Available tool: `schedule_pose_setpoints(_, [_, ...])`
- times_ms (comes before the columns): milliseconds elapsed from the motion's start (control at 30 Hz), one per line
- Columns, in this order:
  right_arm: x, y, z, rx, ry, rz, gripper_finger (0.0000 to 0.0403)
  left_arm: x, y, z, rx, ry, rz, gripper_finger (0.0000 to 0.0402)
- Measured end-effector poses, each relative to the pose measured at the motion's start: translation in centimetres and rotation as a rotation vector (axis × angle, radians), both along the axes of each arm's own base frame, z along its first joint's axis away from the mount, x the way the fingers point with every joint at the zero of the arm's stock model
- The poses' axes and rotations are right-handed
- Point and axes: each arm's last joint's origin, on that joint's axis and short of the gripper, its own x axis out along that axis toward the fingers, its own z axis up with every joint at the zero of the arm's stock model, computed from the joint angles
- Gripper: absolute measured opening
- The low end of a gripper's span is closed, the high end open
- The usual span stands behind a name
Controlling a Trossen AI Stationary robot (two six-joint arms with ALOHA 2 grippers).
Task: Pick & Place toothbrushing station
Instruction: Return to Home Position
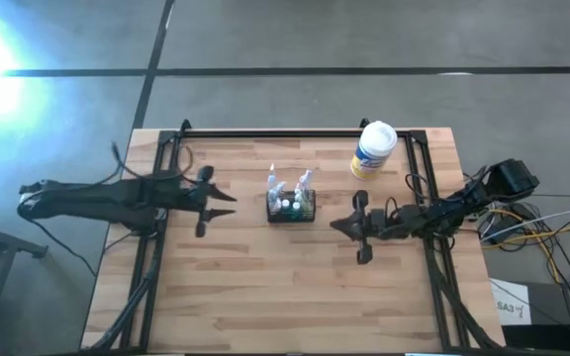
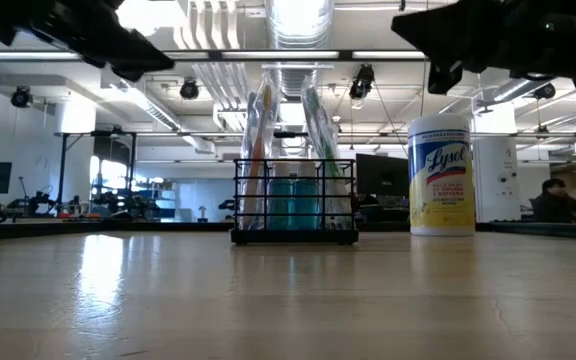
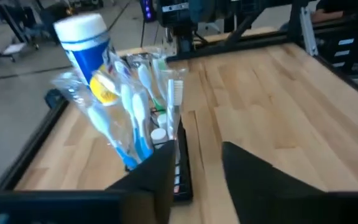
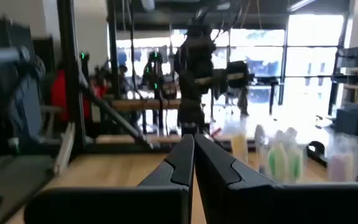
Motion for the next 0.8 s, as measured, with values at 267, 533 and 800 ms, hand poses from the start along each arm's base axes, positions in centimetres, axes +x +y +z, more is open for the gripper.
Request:
schedule_pose_setpoints(267, [-1.5, -2.1, 2.3, 0.056, 0.01, 0.003, 0.0008, -3.7, 0.0, 1.3, 0.064, -0.101, 0.04, 0.0012])
schedule_pose_setpoints(533, [-4.9, -3.1, 4.3, 0.048, 0.015, 0.002, 0.0008, -3.9, -0.1, -0.8, 0.041, -0.276, 0.016, 0.0004])
schedule_pose_setpoints(800, [-7.4, -3.5, 4.0, 0.05, -0.018, -0.002, 0.0008, -4.4, -0.1, -3.8, -0.005, -0.332, -0.034, 0.0003])
